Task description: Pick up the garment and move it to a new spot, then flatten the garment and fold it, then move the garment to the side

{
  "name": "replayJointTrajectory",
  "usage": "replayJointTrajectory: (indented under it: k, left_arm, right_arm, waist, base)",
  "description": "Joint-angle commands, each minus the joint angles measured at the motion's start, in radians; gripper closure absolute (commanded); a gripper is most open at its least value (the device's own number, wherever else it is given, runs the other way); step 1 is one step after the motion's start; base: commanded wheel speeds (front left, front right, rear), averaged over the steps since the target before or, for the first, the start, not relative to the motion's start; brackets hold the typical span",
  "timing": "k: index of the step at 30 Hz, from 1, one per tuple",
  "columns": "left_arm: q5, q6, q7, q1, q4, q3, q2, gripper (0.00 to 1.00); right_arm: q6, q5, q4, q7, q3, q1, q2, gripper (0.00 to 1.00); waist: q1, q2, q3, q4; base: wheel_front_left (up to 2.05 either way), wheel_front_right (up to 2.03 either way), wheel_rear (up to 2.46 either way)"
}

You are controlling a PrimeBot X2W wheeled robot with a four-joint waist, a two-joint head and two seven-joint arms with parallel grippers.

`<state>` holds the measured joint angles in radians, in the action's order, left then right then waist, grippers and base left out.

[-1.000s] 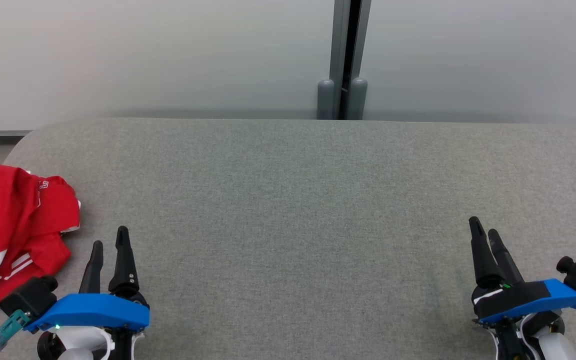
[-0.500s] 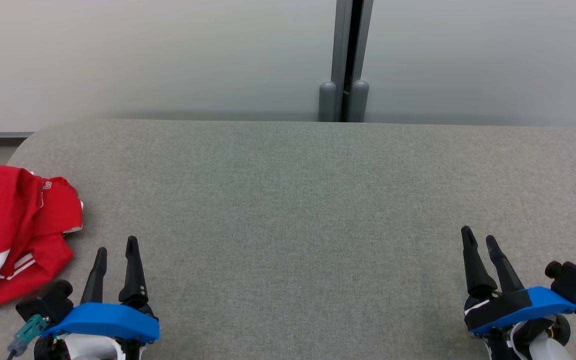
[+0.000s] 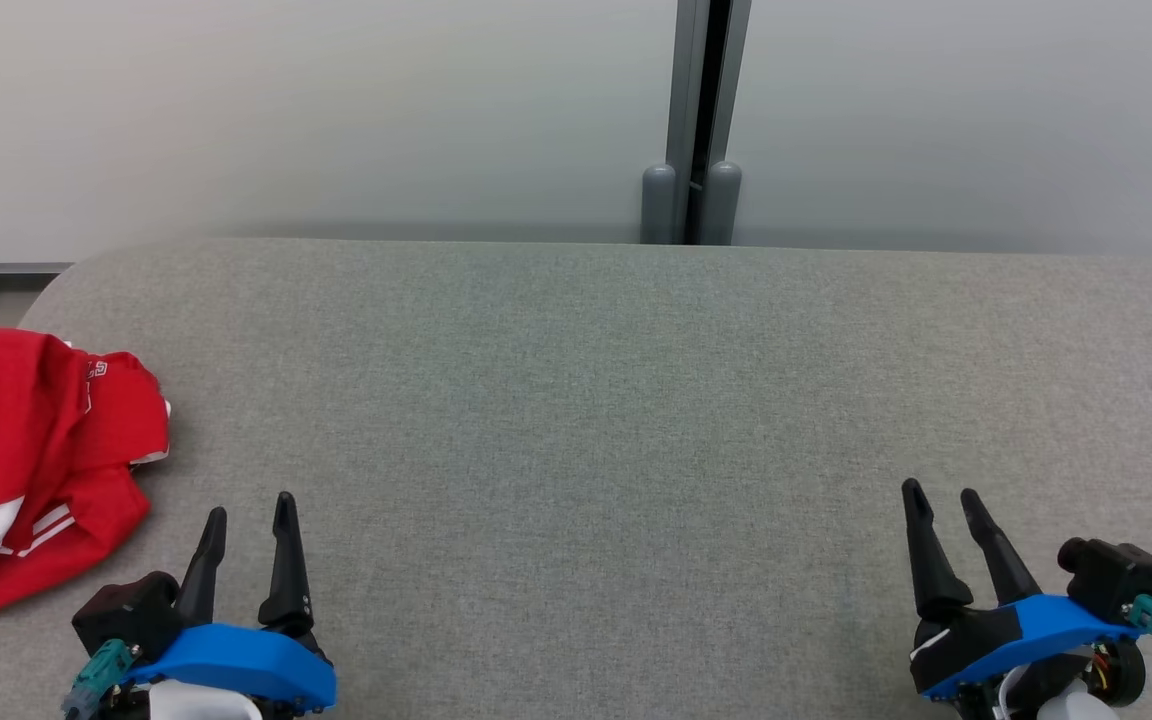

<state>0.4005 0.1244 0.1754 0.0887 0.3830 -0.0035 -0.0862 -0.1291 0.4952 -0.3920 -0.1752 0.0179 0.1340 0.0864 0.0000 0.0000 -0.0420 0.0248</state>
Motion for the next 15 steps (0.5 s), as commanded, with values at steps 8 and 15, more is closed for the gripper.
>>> replayJointTrajectory:
  k: [8, 15]
  left_arm:
    - [-0.112, -0.005, 0.026, 0.001, 0.023, -0.01, -0.003, 0.0]
    - [-0.175, -0.021, 0.041, -0.01, 0.044, -0.014, 0.001, 0.0]
  right_arm:
    - [-0.002, -0.118, -0.027, -0.027, 0.022, -0.003, 0.012, 0.0]
    - [-0.002, -0.204, -0.054, -0.041, -0.002, -0.013, 0.001, 0.0]
  waist:
    - [0.0, 0.0, 0.003, 0.003]
    - [0.0, 0.0, 0.003, 0.007]
  base:
    - [0.0, 0.0, 0.0]
    - [0.0, 0.0, 0.0]
